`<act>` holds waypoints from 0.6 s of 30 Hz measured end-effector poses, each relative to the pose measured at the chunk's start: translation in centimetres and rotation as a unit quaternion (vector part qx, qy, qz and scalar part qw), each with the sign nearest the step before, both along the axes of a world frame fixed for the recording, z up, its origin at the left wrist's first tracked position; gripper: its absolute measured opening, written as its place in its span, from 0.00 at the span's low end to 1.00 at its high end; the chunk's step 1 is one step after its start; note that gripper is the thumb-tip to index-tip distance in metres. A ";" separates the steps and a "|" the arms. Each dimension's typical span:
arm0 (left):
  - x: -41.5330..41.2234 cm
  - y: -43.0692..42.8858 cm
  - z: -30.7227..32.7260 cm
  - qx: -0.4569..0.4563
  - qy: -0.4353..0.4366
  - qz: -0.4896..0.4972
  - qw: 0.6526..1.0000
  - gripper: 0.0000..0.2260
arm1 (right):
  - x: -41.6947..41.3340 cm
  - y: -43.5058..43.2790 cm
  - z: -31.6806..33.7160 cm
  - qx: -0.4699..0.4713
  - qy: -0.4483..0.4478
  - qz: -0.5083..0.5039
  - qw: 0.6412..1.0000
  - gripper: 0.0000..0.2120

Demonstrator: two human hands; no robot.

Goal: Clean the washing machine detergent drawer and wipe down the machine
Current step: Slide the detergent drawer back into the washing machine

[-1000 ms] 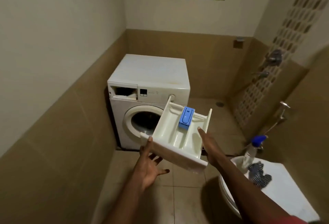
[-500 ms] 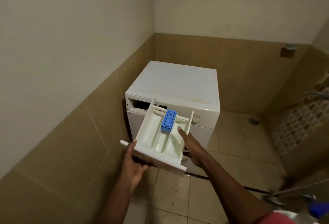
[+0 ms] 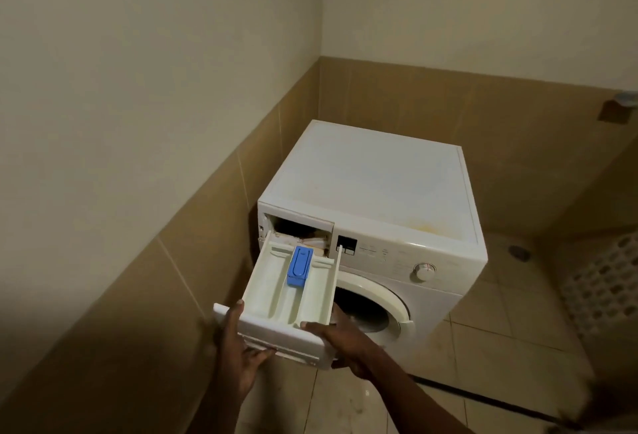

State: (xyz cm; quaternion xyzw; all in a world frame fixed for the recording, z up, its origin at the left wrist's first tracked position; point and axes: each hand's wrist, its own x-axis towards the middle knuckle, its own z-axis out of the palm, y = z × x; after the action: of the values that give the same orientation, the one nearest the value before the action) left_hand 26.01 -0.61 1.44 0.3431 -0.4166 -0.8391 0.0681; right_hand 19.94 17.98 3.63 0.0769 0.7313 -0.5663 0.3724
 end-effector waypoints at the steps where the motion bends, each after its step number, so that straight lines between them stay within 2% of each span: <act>1: -1.0 -0.9 -0.5 -0.001 0.005 -0.009 1.000 0.33 | -1.0 -0.9 -0.5 0.001 -0.004 -0.008 1.000 0.44; 4: -3.7 -3.6 -2.7 0.018 -0.026 -0.010 0.999 0.32 | -3.5 -3.2 -1.5 0.011 -0.023 -0.024 0.999 0.38; 8: -6.9 -6.0 -5.1 0.052 -0.059 0.000 0.997 0.20 | -6.3 -5.4 -2.5 0.019 -0.031 -0.044 0.998 0.29; 12: -9.1 -6.5 -5.6 0.086 -0.090 0.002 0.992 0.21 | -8.0 -6.4 -3.9 0.046 -0.036 -0.066 0.996 0.26; 18: -11.4 -6.8 -6.2 0.102 -0.102 0.002 0.990 0.22 | -9.6 -6.6 -5.3 0.038 -0.041 -0.092 0.994 0.27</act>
State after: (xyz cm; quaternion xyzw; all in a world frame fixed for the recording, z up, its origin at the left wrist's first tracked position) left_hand 14.58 -7.37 -4.78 0.4330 -0.3325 -0.8378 -0.0083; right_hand 10.32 11.41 -1.70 0.1811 0.7263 -0.5662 0.3452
